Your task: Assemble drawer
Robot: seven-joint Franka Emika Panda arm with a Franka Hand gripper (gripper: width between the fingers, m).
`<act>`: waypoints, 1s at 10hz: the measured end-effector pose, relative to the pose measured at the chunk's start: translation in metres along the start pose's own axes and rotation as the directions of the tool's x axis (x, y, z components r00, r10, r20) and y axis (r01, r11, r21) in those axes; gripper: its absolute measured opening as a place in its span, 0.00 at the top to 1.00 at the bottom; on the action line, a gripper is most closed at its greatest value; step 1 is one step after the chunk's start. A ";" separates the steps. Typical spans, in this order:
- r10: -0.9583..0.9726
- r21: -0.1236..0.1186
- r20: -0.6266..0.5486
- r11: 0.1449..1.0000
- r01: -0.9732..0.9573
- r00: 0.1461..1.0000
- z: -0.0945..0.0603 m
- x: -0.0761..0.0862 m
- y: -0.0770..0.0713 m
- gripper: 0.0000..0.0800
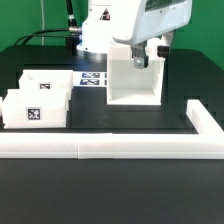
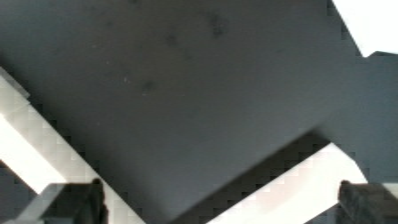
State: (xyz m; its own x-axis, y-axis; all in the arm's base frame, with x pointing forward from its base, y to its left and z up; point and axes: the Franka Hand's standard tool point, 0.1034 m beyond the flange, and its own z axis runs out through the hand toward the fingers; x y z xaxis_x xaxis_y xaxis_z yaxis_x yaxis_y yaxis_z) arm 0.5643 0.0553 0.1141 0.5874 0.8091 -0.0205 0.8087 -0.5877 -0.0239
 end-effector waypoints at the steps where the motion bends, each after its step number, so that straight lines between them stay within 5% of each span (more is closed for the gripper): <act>1: 0.000 0.000 0.000 1.000 0.000 1.000 0.000 0.000 0.000 0.19; 7: 0.022 -0.005 -0.004 1.000 -0.022 1.000 -0.001 0.001 -0.001 0.19; 10: 0.260 -0.048 -0.045 0.964 -0.262 0.964 -0.016 -0.010 -0.055 0.19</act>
Offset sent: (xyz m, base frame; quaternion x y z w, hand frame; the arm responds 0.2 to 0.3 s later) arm 0.0000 0.0000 0.0000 0.0000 0.0000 0.0000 1.0000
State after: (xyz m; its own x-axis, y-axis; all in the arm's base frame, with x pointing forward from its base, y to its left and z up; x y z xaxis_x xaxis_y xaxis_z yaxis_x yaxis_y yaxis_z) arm 0.5144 0.0794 0.1316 0.7784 0.6274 0.0193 0.6268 -0.7786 0.0307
